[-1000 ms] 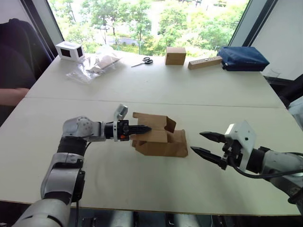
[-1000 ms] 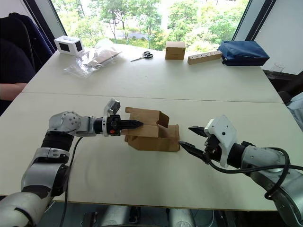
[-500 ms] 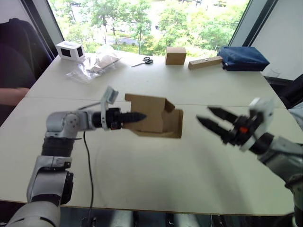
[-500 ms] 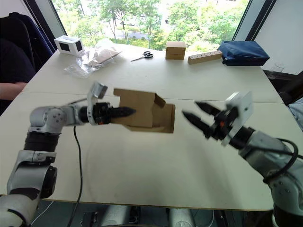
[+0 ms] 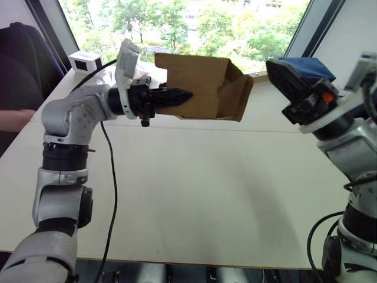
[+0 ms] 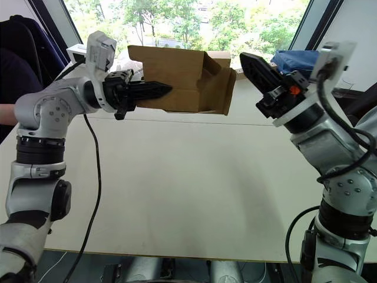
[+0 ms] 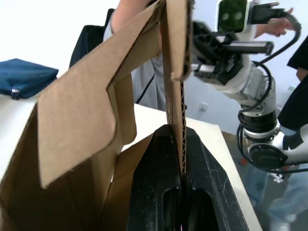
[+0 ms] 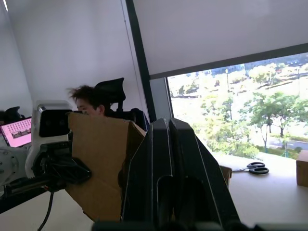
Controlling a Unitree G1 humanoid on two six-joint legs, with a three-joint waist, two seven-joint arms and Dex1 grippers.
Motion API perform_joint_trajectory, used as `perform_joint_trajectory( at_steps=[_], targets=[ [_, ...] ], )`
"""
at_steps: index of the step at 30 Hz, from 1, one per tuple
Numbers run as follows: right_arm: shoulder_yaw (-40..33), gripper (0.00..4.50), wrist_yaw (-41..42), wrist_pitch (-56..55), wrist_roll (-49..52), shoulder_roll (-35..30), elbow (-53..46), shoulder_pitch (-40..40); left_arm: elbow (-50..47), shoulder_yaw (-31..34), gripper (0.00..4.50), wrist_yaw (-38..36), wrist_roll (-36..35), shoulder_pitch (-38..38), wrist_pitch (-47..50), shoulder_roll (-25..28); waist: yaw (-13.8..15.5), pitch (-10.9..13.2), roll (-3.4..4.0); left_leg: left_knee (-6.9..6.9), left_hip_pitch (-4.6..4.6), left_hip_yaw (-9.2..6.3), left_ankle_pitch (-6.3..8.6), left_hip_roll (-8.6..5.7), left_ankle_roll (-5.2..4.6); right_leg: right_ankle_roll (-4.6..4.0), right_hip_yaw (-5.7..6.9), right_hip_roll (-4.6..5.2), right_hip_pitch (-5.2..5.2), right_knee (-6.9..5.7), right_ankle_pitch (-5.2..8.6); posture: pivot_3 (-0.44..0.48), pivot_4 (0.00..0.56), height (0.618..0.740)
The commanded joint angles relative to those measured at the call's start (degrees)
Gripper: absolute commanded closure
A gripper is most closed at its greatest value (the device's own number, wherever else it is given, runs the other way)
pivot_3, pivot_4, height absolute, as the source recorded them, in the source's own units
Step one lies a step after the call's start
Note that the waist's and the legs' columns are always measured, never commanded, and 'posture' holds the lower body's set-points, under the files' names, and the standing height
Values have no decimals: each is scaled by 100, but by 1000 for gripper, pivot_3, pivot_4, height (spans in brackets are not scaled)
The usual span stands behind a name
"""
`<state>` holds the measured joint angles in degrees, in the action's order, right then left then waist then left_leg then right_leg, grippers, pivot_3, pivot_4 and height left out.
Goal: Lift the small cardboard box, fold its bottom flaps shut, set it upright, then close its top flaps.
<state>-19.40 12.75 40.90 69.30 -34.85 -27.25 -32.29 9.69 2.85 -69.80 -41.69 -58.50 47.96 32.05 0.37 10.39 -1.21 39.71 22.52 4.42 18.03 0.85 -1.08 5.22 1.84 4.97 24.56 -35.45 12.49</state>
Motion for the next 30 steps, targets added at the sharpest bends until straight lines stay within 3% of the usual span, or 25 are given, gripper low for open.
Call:
perform_joint_trajectory(
  at_steps=[1,14,30],
  targets=[
    [240,4450,300,-49,-232,-105,23,-278,-181,79,4500,-81,-27,-225,-146,60,-1,0,0,1,0,0,0,0,0,0,0,1,0,0,0,0,150,740],
    [817,4450,739,-165,-898,290,163,-341,-367,127,4500,-127,-150,-166,-20,95,-10,1,1,2,1,-2,0,1,0,0,0,-1,0,0,0,0,150,740],
    [584,4450,682,-163,-337,871,376,-656,-399,127,4500,-225,-324,54,124,165,-14,1,2,2,1,-2,0,1,0,0,1,0,0,-1,0,0,150,740]
  ],
)
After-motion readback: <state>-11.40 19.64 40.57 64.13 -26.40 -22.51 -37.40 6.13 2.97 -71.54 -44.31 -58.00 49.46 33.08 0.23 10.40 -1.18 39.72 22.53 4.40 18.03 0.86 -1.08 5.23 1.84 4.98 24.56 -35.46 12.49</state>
